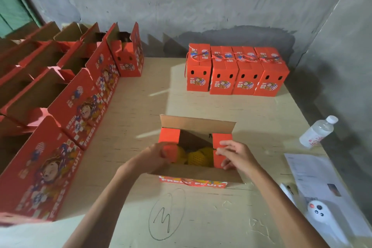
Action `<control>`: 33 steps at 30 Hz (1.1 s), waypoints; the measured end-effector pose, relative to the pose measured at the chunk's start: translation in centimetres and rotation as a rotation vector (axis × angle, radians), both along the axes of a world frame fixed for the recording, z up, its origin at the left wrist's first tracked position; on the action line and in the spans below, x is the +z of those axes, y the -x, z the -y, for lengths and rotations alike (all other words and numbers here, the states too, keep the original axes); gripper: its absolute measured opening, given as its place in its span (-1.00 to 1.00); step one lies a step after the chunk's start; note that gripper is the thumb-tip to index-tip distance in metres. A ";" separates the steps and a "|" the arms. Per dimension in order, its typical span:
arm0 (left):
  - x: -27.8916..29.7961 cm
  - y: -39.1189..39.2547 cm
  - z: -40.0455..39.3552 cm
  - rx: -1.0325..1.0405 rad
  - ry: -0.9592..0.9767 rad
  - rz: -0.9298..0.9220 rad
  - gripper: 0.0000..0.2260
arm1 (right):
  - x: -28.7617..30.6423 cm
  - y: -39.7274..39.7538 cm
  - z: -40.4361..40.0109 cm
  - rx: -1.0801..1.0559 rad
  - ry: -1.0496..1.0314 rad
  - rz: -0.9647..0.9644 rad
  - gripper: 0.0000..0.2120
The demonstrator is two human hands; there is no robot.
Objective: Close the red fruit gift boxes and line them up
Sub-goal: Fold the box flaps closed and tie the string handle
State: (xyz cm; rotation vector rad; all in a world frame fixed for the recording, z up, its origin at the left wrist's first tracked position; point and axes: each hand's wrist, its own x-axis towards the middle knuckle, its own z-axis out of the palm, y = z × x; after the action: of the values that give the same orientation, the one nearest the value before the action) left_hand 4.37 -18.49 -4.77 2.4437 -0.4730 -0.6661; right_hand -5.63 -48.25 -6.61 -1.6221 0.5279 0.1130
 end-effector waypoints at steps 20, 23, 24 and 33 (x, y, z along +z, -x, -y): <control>-3.3 3.4 -4.6 0.187 0.518 0.136 -0.25 | -3.9 7.8 1.0 0.098 0.655 0.485 -0.66; -2.9 3.0 -4.4 0.204 0.501 0.073 -0.40 | -3.7 7.6 1.0 0.086 0.562 0.484 -0.59; -2.8 2.8 -4.7 0.210 0.526 0.026 -0.53 | -3.6 7.6 1.1 0.095 0.517 0.484 -0.57; -3.4 3.6 -1.2 0.470 0.498 0.151 -0.11 | -2.3 6.5 -0.9 -0.217 0.206 0.401 -0.82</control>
State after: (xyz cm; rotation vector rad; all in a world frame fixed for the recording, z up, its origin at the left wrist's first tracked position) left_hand 0.77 -17.34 -8.16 2.0221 -0.0882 -0.1403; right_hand -12.17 -47.37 -8.92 -1.7171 0.4088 -0.4330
